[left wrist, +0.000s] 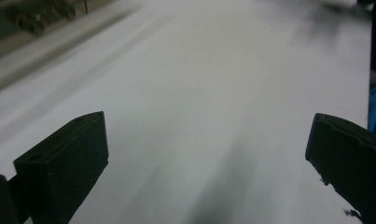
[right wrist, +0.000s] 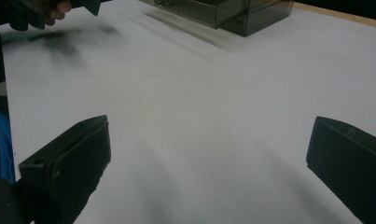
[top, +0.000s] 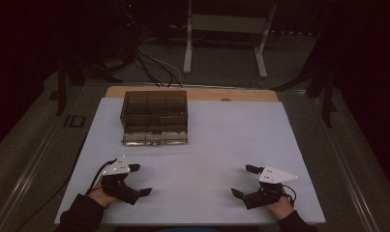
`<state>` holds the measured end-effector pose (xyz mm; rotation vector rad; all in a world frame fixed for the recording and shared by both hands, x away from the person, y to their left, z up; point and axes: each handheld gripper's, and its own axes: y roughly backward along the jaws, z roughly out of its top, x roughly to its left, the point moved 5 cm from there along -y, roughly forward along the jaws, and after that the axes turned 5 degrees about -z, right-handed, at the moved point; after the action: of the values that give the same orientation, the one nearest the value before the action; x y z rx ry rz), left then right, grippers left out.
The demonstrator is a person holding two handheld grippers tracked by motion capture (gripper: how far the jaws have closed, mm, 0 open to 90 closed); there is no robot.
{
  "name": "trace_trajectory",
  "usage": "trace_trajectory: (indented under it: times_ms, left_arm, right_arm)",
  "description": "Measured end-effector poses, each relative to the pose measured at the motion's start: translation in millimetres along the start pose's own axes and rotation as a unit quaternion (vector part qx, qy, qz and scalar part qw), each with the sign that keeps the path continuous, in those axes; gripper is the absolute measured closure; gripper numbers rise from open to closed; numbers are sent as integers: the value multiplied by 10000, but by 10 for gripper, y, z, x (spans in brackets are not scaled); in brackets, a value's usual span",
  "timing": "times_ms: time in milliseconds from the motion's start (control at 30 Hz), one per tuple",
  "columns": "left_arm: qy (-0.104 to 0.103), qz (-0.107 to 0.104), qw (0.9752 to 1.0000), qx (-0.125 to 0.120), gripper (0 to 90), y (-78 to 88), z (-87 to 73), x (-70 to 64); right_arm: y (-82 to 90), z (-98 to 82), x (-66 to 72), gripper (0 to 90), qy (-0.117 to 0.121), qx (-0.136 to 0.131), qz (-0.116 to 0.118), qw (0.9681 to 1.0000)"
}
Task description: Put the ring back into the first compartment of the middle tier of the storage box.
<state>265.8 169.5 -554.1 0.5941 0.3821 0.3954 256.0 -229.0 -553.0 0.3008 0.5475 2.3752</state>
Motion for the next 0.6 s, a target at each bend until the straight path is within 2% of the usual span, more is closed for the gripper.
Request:
trace_trajectory:
  times_ms: [100, 233, 533, 600]
  left_arm:
    - [-70, 19, 10000, 6, 9, 30, -52, -25]
    - [55, 177, 9998, -40, 10, 82, -113, -29]
    - [46, 484, 9988, -34, 10, 229, -258, -29]
    - [63, 479, 9988, -72, 10, 250, -280, -27]
  right_arm:
    - [0, -1, 1, 0, 6, 4, 4, 10000]
    - [-3, -4, 0, 0, 9, 12, 13, 10000]
    - [-8, -9, 2, 0, 13, 33, 20, 10000]
    - [-9, -9, 1, 0, 12, 41, 12, 10000]
